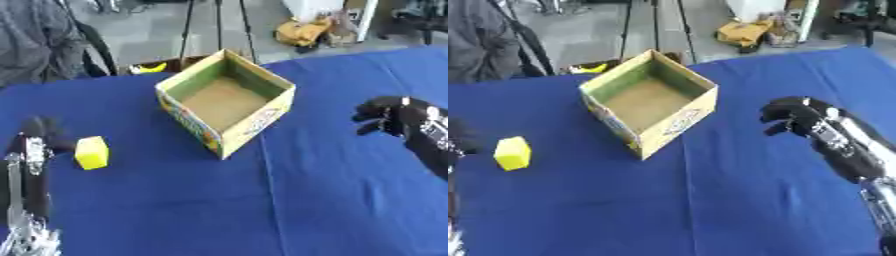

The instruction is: Pick up objects on the table and place them in the box.

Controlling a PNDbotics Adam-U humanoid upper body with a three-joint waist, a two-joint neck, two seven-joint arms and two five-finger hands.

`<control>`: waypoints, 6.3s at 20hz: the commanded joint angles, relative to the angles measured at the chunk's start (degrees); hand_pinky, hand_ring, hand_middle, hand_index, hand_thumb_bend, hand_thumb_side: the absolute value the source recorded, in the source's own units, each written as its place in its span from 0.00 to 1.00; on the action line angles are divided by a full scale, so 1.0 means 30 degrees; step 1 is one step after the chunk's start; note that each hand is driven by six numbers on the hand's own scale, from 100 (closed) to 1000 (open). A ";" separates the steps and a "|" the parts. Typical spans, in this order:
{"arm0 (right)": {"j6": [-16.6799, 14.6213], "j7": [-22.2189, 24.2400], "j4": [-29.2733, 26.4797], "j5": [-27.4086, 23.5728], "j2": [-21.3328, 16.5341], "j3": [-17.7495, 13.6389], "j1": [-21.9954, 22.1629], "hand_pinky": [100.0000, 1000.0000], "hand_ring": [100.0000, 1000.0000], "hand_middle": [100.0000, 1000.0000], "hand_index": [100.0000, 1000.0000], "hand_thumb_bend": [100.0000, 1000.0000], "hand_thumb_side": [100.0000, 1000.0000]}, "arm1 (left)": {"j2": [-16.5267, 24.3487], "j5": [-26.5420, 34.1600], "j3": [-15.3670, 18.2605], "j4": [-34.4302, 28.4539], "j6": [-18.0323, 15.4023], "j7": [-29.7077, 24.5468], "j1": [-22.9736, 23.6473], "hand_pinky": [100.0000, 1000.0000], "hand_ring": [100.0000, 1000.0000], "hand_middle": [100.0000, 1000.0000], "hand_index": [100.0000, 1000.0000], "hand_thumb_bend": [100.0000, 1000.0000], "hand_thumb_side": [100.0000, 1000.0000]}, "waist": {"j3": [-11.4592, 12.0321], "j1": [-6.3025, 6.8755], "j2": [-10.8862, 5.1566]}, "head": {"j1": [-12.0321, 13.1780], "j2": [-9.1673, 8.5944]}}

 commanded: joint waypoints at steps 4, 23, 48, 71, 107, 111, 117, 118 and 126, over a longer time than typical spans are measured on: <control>-0.0017 -0.0016 -0.0241 -0.0014 -0.0328 -0.0147 -0.0086 0.67 0.76 0.73 0.81 0.00 0.75 | 0.2527 -0.1196 0.0201 -0.0704 0.1342 -0.1628 -0.0952 0.54 0.46 0.52 0.71 0.42 0.60 | -0.0060 -0.0021 -0.0292 | -0.0086 -0.0169; -0.0032 0.0293 -0.0088 -0.0037 -0.0598 0.0108 0.0121 0.67 0.76 0.73 0.81 0.00 0.76 | 1.0339 -1.1951 -0.0508 0.5105 0.4235 -2.0707 -0.8925 0.72 0.70 0.73 0.88 0.66 0.34 | -0.0431 0.0166 -0.0812 | -0.0292 -0.0238; -0.0061 0.0651 -0.0096 0.0012 -0.0788 0.0395 -0.0144 0.67 0.77 0.73 0.81 0.00 0.76 | 0.7045 -1.7170 -0.0536 1.4458 -0.0106 -2.0048 -1.2204 0.73 0.71 0.71 0.86 0.67 0.29 | -0.0992 0.0418 -0.0612 | -0.0185 -0.0513; -0.0116 0.0631 -0.0080 0.0134 -0.0791 0.0352 -0.0133 0.68 0.77 0.74 0.81 0.00 0.77 | 0.7290 -1.5854 -0.1009 1.5015 -0.0522 -2.1294 -1.1600 0.73 0.70 0.69 0.85 0.64 0.30 | -0.1013 0.0431 -0.0521 | -0.0255 -0.0582; -0.0116 0.0576 0.0013 0.0313 -0.0685 0.0255 0.0115 0.68 0.77 0.74 0.81 0.00 0.77 | 0.6808 -1.3998 -0.1119 1.2789 0.0564 -1.9517 -1.2906 0.48 0.38 0.36 0.53 0.00 0.11 | -0.0957 0.0450 -0.0703 | -0.0458 -0.0483; -0.0070 0.0627 0.0042 0.0176 -0.0640 0.0306 0.0107 0.68 0.77 0.74 0.81 0.00 0.77 | 0.6013 -1.4326 -0.1286 1.1831 0.1172 -1.8800 -1.4023 0.49 0.39 0.36 0.52 0.00 0.11 | -0.1031 0.0387 -0.0868 | -0.0399 -0.0600; 0.0017 0.0859 0.0039 0.0092 -0.0590 0.0513 -0.0079 0.68 0.77 0.74 0.81 0.00 0.77 | 0.3344 -1.6453 -0.1446 1.2808 0.2032 -1.6824 -1.5426 0.50 0.40 0.37 0.54 0.00 0.11 | -0.1605 0.0433 -0.0831 | -0.0051 -0.0838; 0.0029 0.0921 0.0023 0.0090 -0.0598 0.0569 -0.0156 0.68 0.77 0.74 0.81 0.00 0.77 | 0.2805 -1.6983 -0.1397 1.3212 0.2241 -1.6374 -1.5585 0.50 0.40 0.38 0.54 0.00 0.11 | -0.1770 0.0472 -0.0781 | 0.0011 -0.0873; 0.0114 0.1371 -0.0051 0.0083 -0.0616 0.0955 -0.0693 0.68 0.77 0.74 0.81 0.00 0.77 | -0.0252 -2.1051 -0.1027 1.6026 0.3871 -1.3165 -1.6227 0.52 0.42 0.40 0.57 0.00 0.11 | -0.2798 0.0723 -0.0462 | 0.0471 -0.1162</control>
